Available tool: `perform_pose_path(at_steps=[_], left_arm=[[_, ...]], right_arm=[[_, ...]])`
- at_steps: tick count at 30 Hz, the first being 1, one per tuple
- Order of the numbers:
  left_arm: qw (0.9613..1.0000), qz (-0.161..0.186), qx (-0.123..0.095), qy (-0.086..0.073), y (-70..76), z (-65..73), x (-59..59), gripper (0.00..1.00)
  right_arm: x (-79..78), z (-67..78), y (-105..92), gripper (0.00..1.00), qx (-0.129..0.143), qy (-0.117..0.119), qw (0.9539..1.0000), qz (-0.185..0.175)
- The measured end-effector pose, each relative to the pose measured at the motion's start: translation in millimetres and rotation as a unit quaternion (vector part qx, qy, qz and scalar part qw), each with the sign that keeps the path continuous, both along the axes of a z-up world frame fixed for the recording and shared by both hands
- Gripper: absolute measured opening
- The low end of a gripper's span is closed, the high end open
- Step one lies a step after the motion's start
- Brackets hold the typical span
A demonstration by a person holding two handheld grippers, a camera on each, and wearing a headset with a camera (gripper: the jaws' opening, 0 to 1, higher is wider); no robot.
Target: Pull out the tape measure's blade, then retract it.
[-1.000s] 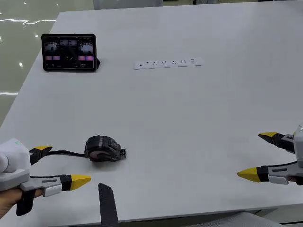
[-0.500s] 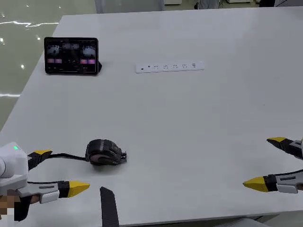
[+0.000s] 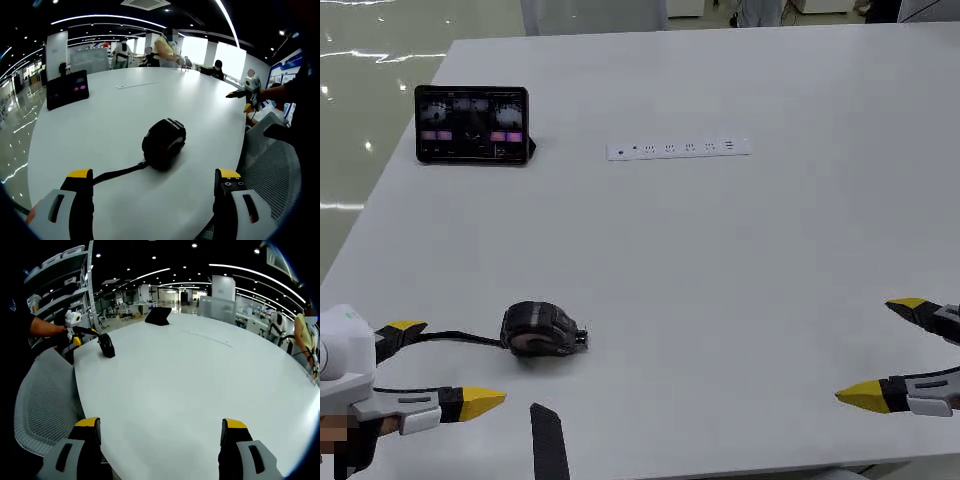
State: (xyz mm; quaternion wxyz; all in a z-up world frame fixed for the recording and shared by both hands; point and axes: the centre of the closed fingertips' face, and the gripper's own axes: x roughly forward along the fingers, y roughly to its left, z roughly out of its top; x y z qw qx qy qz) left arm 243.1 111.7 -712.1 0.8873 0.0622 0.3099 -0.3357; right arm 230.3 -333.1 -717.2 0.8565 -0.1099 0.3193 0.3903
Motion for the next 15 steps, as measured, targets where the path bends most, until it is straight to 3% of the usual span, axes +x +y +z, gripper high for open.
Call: perform_pose_path(at_steps=[1, 15], left_arm=[[1.0, -0.001, -0.005, 0.007, -1.5, -0.3, -1.6, 0.99], [1.0, -0.002, -0.001, 0.007, -0.5, -0.2, -2.5, 0.99]], right_arm=[[-0.5, -0.5, 0.6, 0.99, 0.0, 0.0, 1.0, 0.001], [3.0, 3.8, -4.8, 0.99, 0.005, -0.005, 1.0, -0.006]])
